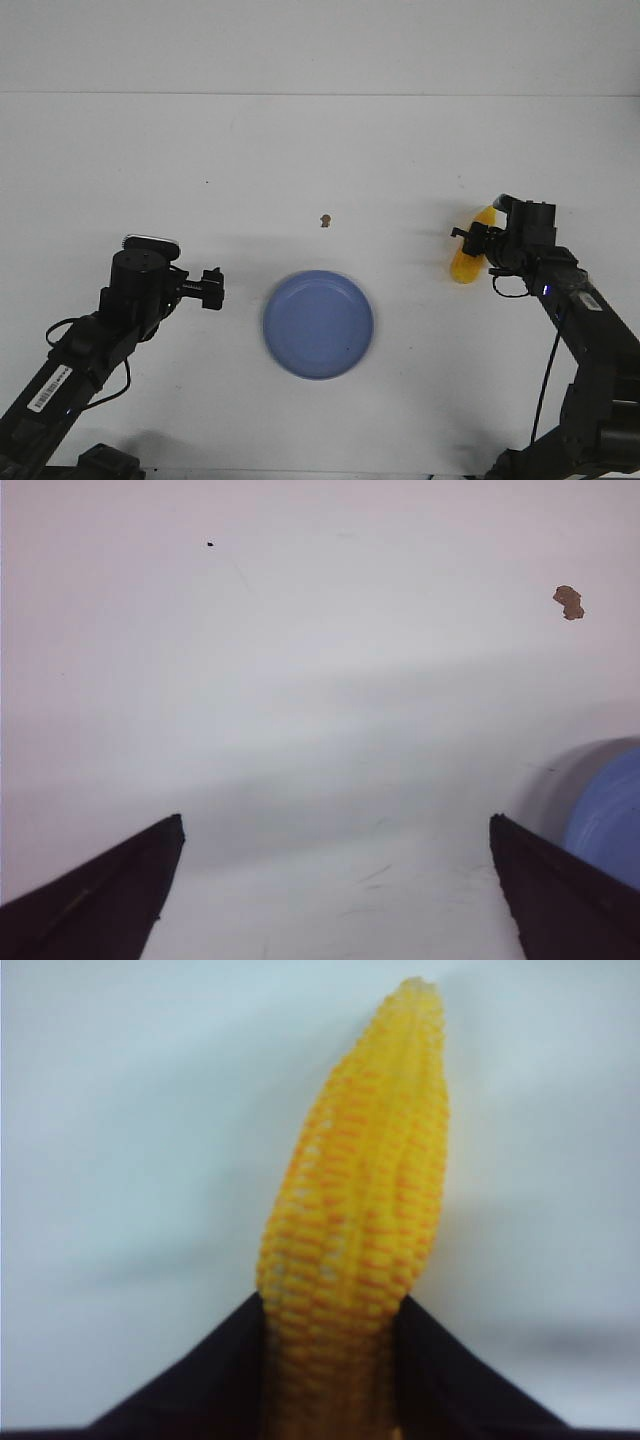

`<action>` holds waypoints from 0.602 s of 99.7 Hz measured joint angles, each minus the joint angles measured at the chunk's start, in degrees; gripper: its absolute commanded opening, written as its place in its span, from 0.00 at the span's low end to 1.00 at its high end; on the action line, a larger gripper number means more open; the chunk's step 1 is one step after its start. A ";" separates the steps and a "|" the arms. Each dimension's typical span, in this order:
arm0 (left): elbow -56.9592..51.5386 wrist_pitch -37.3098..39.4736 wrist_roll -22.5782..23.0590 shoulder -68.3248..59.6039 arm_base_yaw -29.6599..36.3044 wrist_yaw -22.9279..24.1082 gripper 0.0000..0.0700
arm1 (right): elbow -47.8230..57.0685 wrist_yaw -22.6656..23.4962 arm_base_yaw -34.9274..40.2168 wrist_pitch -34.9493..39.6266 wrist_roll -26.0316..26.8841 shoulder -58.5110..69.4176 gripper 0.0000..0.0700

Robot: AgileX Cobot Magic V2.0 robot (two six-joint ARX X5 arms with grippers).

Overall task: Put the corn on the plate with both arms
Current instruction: 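Lower the right gripper onto the yellow corn and grasp it, then carry the corn with the right gripper and set it on the plate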

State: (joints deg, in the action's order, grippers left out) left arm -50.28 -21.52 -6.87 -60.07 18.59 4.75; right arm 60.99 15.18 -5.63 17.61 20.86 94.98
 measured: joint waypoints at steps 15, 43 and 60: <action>0.00 -0.02 0.00 0.00 0.00 0.00 0.89 | 0.00 5.29 0.92 4.92 -1.29 -2.47 0.13; 0.00 0.00 -0.04 0.00 0.00 0.00 0.89 | 0.04 5.64 14.38 11.06 -4.98 -16.50 0.13; 0.00 -0.02 -0.04 0.00 0.00 0.00 0.89 | 0.09 5.53 25.94 12.15 -4.98 -16.06 0.14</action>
State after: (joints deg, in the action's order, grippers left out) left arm -50.28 -21.54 -6.92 -60.07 18.59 4.75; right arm 61.08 20.71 20.32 29.76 15.88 78.91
